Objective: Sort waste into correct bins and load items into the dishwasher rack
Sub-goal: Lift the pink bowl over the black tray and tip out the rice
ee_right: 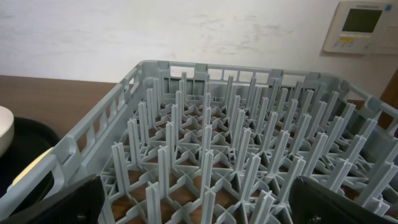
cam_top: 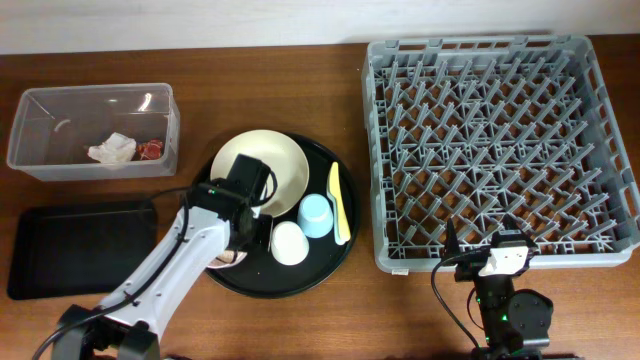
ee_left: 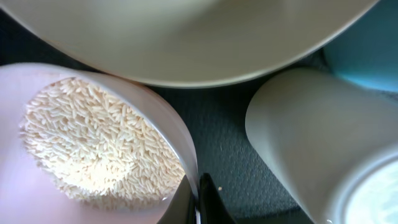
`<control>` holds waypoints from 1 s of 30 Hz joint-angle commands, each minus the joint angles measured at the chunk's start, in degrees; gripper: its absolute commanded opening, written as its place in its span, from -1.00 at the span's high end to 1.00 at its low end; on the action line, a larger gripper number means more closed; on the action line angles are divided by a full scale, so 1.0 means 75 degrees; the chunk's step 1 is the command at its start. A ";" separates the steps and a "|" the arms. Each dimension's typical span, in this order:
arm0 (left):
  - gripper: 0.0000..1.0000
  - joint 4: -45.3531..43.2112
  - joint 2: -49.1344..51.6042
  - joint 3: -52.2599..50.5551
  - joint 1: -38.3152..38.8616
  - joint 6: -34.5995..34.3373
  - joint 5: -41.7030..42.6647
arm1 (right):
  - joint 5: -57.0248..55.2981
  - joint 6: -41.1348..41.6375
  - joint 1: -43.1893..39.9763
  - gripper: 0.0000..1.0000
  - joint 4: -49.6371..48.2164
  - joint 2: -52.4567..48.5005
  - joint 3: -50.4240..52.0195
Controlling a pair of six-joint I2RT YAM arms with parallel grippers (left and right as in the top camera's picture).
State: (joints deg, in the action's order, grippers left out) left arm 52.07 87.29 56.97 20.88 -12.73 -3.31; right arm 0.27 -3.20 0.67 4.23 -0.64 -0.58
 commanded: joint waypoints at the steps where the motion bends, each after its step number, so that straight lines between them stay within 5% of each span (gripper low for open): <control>1: 0.99 0.0172 0.0017 0.0501 0.0000 -0.0009 -0.0227 | 0.0070 0.0003 -0.0055 -0.96 0.0035 0.0044 0.0035; 8: 0.99 0.1378 0.0017 0.1988 -0.0047 -0.0012 -0.0970 | 0.0073 0.0003 -0.0055 -0.96 0.0038 0.0044 0.0035; 16: 1.00 0.1810 0.0017 0.2926 -0.2547 -0.0615 -0.0889 | 0.0073 0.0003 -0.0055 -0.96 0.0035 0.0044 0.0035; 30: 0.99 0.1236 0.0017 0.2725 -0.8172 0.1824 0.3698 | 0.0073 0.0003 -0.0055 -0.96 0.0035 0.0044 0.0035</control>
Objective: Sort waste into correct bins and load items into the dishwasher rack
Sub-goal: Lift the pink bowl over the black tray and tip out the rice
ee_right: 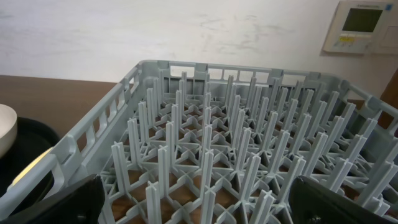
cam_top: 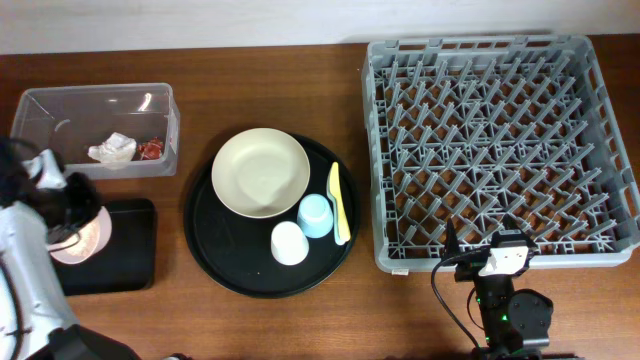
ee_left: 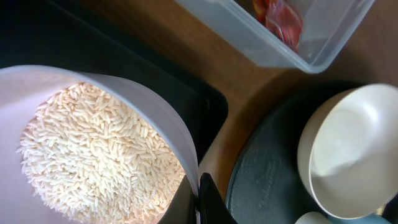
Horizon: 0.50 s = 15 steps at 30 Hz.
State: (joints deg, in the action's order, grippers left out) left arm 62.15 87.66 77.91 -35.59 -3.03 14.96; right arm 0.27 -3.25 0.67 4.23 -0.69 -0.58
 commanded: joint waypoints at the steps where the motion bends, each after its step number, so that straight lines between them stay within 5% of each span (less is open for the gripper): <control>1: 1.00 -0.0259 -0.0032 -0.0224 -0.0816 0.0527 0.1536 | 0.0073 0.0009 -0.0055 -0.96 0.0038 0.0050 0.0035; 6: 0.99 -0.2221 -0.0032 -0.2049 -0.2031 0.0793 0.3794 | 0.0070 0.0009 -0.0055 -0.97 0.0038 0.0050 0.0035; 15: 1.00 -0.3774 -0.0029 -0.2882 -0.2413 0.0903 0.5088 | 0.0073 0.0009 -0.0055 -0.96 0.0038 0.0050 0.0035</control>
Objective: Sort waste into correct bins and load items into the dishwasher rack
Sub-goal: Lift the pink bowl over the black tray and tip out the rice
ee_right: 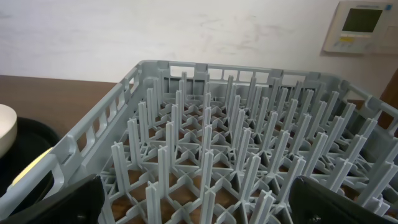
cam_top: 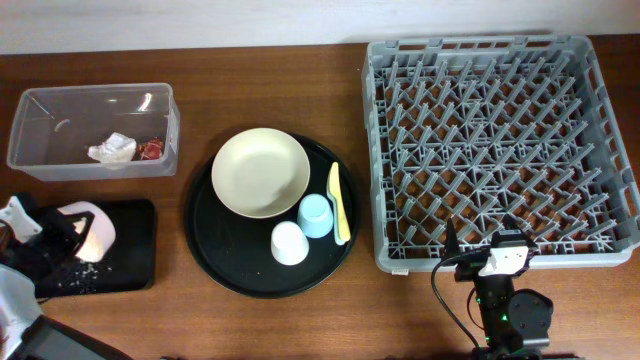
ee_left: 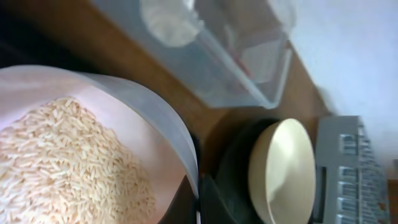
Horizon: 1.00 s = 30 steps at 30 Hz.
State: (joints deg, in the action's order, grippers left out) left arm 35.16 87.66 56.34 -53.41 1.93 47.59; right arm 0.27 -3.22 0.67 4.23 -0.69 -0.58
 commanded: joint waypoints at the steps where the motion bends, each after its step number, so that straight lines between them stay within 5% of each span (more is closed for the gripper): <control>1: 1.00 -0.0204 -0.0029 -0.0006 -0.0038 0.0472 0.0845 | 0.0073 0.0006 -0.0055 -0.96 0.0038 0.0050 0.0035; 13: 1.00 0.0592 0.1186 -0.0009 -0.0775 0.2550 0.3346 | 0.0073 0.0006 -0.0055 -0.96 0.0035 0.0050 0.0035; 24: 0.99 0.0286 0.1355 -0.0877 -0.2241 0.3127 0.5514 | 0.0073 0.0006 -0.0055 -0.96 0.0038 0.0050 0.0035; 30: 1.00 0.0020 0.1355 -0.0979 -0.2302 0.3121 0.5677 | 0.0070 0.0006 -0.0055 -0.96 0.0035 0.0050 0.0035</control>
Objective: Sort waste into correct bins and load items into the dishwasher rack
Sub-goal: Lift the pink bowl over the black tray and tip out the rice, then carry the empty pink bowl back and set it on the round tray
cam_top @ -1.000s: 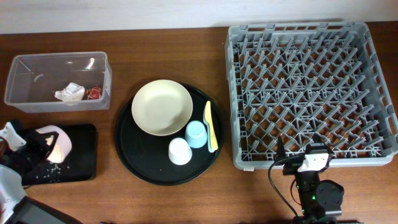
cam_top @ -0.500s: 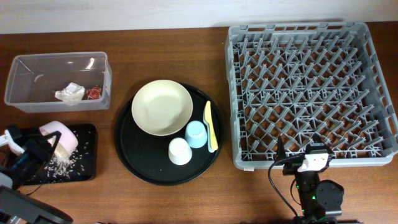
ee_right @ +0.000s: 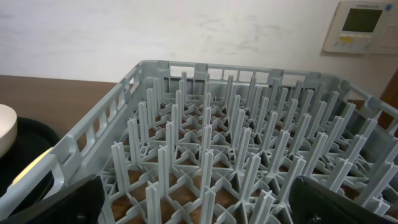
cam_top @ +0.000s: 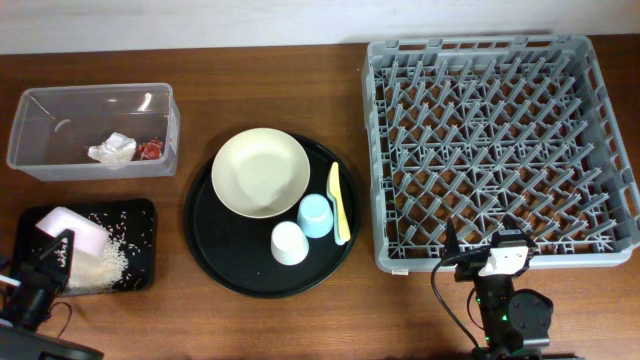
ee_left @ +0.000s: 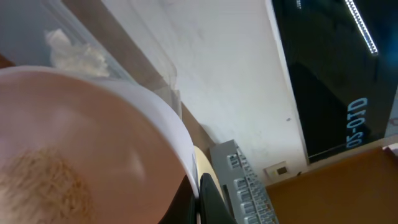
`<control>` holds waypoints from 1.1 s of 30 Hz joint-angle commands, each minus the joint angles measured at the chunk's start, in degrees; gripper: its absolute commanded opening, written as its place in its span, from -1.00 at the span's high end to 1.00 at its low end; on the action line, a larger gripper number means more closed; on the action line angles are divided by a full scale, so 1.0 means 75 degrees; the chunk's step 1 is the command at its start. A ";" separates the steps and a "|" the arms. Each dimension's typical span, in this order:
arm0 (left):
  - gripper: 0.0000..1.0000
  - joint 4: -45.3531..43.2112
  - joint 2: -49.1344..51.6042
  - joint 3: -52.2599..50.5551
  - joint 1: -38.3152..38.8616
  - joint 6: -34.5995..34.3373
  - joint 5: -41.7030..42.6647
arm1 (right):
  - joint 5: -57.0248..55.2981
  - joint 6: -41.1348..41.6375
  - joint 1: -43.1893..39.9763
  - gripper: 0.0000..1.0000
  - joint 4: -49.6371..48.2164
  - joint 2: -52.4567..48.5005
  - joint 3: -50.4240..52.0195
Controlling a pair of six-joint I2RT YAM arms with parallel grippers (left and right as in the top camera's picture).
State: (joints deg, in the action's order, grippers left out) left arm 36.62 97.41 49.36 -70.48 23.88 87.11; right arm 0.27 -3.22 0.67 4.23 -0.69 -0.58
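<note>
A pink bowl (cam_top: 68,230) is tipped steeply on its side over the black rectangular tray (cam_top: 140,215) at the front left. My left gripper (cam_top: 60,248) is shut on the bowl's rim. White rice (cam_top: 98,264) lies heaped and scattered on that tray. In the left wrist view the bowl (ee_left: 81,137) fills the frame with only a faint patch of rice low in it, and the left gripper (ee_left: 199,202) pinches the rim. The right gripper (ee_right: 199,208) stands open at the front edge of the grey dishwasher rack (ee_right: 205,143), holding nothing.
A round black tray (cam_top: 235,275) carries a cream bowl (cam_top: 260,172), a blue cup (cam_top: 315,215), a white cup (cam_top: 288,243) and a yellow utensil (cam_top: 338,203). A clear bin (cam_top: 165,105) at the back left holds a tissue and a red wrapper. The rack (cam_top: 500,150) fills the right side.
The bowl has tipped much further and most of its rice now lies on the black rectangular tray. The left wrist camera now looks up toward the wall. The right arm has not moved.
My left gripper was shut on the rim of the rice-filled bowl on the round tray. Then it held the bowl level over the rectangular tray at the left. Then the bowl was tilted with a few grains below, and now the rice is dumped on that tray.
</note>
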 commanded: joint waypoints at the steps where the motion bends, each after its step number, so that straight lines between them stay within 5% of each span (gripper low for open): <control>1: 1.00 -0.0382 0.0055 -0.0050 -0.0026 0.0105 0.0405 | 0.0073 0.0006 -0.0055 -0.96 0.0035 0.0050 0.0035; 3: 1.00 -0.1023 0.0055 -0.0050 -0.0026 -0.0761 0.0408 | 0.0073 0.0006 -0.0055 -0.97 0.0035 0.0050 0.0035; 11: 1.00 -0.2014 0.0501 -0.0050 0.0414 -0.1495 0.0391 | 0.0073 0.0006 -0.0055 -0.96 0.0038 0.0050 0.0035; 16: 1.00 -0.3177 0.0662 -0.0050 0.0449 -0.3101 0.0335 | 0.0070 0.0006 -0.0055 -0.96 0.0038 0.0050 0.0035; 26: 1.00 -0.3249 0.0784 -0.0050 0.0609 -0.3634 -0.0335 | 0.0073 0.0006 -0.0055 -0.96 0.0038 0.0050 0.0035; 33: 1.00 -0.3209 0.0597 0.0632 0.2034 -0.4701 -0.1475 | 0.0073 0.0006 -0.0055 -0.96 0.0038 0.0050 0.0035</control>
State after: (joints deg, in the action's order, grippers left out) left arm 12.56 102.67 50.09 -58.57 -6.83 79.99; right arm 0.27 -3.25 0.67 4.23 -0.69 -0.58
